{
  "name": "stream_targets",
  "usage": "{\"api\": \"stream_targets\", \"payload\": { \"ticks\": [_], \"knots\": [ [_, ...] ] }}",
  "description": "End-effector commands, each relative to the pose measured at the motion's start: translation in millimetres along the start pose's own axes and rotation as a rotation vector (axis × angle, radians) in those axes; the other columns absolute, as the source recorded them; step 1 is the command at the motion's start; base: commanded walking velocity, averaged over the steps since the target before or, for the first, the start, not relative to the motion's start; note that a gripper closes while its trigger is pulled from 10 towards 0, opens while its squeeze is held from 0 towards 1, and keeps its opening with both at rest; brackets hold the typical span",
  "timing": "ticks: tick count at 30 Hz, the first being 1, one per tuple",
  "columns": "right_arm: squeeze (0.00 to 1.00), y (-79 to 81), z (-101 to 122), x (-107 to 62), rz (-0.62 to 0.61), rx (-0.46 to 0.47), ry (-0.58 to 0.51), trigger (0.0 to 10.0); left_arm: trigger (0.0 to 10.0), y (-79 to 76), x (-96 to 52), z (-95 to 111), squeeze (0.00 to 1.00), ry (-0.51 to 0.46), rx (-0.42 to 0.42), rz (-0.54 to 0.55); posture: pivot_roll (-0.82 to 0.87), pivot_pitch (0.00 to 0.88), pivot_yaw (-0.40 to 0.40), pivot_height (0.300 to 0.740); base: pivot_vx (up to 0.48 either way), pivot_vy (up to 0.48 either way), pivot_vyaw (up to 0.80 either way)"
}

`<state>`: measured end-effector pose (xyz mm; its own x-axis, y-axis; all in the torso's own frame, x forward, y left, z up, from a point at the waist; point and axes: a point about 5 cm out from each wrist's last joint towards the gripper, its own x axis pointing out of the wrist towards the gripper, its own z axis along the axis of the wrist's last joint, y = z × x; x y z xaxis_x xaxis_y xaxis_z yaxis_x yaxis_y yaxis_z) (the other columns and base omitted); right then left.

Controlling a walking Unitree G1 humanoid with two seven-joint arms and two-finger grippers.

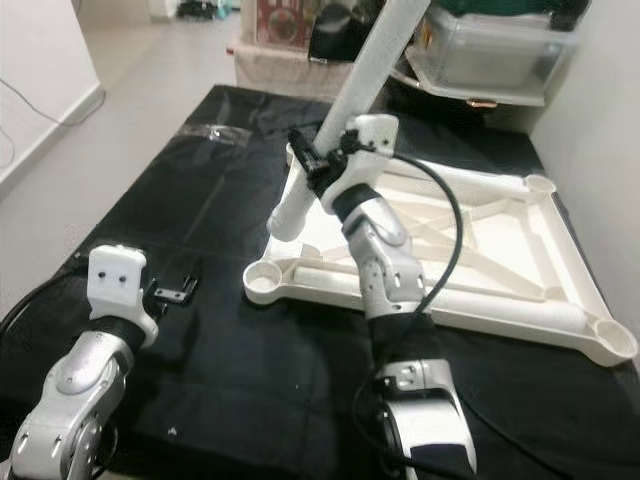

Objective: Building children table

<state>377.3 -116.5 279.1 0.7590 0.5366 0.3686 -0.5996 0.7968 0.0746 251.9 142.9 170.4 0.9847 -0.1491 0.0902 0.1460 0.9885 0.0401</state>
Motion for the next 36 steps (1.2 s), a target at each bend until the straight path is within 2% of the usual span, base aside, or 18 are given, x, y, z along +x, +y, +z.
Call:
{"api": "stream_targets", "payload": {
  "ticks": [1,3,6,12,15,20,28,36],
  "knots": [
    [0.0,-5.6,-1.0,0.7,0.055,0.033,0.024,10.0,10.0,-11.5,-5.4,-2.2,0.0,0.022,-0.042,-0.083,0.08,0.139,-0.09,0.74,0.0,0.0,0.0],
    [0.0,-7.5,-1.2,3.9,0.106,0.038,0.052,10.0,10.0,-20.4,-11.9,-3.0,0.0,0.035,-0.055,-0.149,0.09,0.158,-0.095,0.74,0.0,0.0,0.0],
    [0.0,-6.3,-1.8,8.0,0.17,0.039,0.086,10.0,10.0,-27.8,-17.8,-2.9,0.0,0.043,-0.075,-0.192,0.09,0.168,-0.097,0.74,0.0,0.0,0.0],
    [0.0,3.1,-0.1,18.0,0.339,0.083,0.133,10.0,10.0,-37.7,-28.9,-3.4,0.0,0.066,-0.103,-0.212,0.09,0.221,-0.106,0.74,0.0,0.0,0.0],
    [0.0,4.0,1.9,23.2,0.367,0.097,0.127,10.0,10.0,-40.9,-32.2,-3.0,0.0,0.07,-0.114,-0.22,0.09,0.234,-0.107,0.74,0.0,0.0,0.0],
    [0.0,4.2,2.5,32.1,0.343,0.13,0.103,10.0,10.0,-46.2,-38.1,-1.4,0.0,0.081,-0.128,-0.232,0.1,0.259,-0.114,0.74,0.0,0.0,0.0],
    [0.0,3.8,-5.0,29.9,0.386,0.149,0.141,10.0,10.0,-44.7,-42.4,2.1,0.0,0.085,-0.131,-0.219,0.1,0.27,-0.114,0.74,0.0,0.0,0.0],
    [0.0,5.0,-10.5,23.5,0.507,0.179,0.195,10.0,10.0,-45.2,-43.7,1.1,0.0,0.098,-0.131,-0.215,0.1,0.273,-0.107,0.74,0.0,0.0,0.0]
  ]
}}
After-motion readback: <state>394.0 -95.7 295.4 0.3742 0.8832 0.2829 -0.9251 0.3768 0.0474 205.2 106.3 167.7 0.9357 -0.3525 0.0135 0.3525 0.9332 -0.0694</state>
